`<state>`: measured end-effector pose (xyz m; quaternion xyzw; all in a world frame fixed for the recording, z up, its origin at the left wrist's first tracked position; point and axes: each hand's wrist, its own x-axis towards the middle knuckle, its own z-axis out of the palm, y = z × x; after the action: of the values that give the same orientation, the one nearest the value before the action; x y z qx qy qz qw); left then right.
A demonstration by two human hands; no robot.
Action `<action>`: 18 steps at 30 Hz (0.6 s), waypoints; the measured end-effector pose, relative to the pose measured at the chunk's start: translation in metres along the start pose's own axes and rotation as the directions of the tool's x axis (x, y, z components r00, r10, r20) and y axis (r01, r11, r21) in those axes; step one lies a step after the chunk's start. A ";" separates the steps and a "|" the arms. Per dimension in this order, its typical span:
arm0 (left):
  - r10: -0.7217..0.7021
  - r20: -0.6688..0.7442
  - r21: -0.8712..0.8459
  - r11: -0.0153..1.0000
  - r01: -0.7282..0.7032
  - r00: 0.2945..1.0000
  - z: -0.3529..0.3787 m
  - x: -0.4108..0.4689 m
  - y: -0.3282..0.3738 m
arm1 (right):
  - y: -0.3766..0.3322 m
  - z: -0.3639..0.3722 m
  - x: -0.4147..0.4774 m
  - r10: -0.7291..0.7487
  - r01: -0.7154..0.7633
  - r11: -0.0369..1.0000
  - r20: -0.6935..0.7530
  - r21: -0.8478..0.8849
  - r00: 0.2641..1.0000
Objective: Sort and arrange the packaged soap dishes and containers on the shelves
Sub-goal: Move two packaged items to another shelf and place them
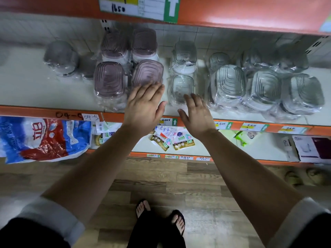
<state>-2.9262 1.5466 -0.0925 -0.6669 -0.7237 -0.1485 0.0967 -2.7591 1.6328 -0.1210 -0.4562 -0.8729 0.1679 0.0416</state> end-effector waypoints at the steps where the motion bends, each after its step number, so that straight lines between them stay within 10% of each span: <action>1: 0.003 -0.002 -0.008 1.000 -0.003 1.000 -0.011 -0.006 0.004 | -0.004 -0.010 -0.010 -0.019 0.019 1.000 -0.001 -0.002 1.000; 18: -0.240 -0.316 0.030 0.965 0.262 0.918 -0.225 -0.109 -0.040 | -0.189 -0.139 -0.103 -0.267 0.333 0.926 -0.315 0.178 0.911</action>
<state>-2.9694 1.3640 0.0780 -0.5332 -0.7839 -0.2363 0.2128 -2.8162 1.4847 0.0805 -0.3274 -0.8925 0.1910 0.2445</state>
